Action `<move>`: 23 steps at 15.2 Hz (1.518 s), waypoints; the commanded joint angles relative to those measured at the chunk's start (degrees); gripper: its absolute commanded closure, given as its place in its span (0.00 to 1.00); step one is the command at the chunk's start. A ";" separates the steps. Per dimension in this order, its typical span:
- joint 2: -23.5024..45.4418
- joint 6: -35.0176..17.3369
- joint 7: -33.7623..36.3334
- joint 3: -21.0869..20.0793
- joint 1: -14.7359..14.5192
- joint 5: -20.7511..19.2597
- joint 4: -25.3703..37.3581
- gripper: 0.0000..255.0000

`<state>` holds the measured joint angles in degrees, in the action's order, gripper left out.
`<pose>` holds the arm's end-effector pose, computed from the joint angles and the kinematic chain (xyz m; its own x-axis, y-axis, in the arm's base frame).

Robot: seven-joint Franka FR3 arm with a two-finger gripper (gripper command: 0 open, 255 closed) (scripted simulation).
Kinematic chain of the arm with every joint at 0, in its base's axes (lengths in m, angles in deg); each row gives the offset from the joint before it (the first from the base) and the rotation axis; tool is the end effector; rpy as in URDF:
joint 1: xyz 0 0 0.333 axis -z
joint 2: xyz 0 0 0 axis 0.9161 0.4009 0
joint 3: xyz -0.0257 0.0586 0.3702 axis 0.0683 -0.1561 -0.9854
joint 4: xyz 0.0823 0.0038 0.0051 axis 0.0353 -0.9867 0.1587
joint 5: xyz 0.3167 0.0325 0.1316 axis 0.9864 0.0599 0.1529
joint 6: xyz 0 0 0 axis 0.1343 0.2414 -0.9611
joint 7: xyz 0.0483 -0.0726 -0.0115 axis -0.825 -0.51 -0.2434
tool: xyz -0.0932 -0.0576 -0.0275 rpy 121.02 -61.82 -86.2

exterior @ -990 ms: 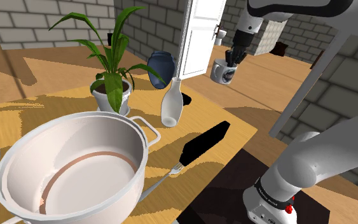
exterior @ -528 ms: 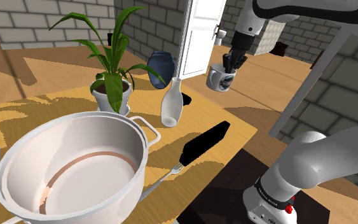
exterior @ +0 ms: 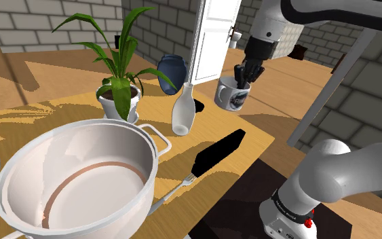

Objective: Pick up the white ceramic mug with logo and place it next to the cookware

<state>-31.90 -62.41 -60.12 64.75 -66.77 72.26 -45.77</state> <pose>0.2343 0.0379 0.6475 0.9859 -0.1661 0.0209 -0.1650 -0.9852 -0.0467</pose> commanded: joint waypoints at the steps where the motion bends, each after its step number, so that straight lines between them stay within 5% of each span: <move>1: -1.02 0.37 2.65 -2.27 -0.87 1.52 -0.47 1.00; 15: -4.43 2.25 21.55 -19.25 -6.64 13.14 1.05 1.00; 23: -6.09 -3.12 20.95 -20.54 -7.35 14.50 -5.95 1.00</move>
<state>-37.84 -64.94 -39.03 44.29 -74.08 86.66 -50.99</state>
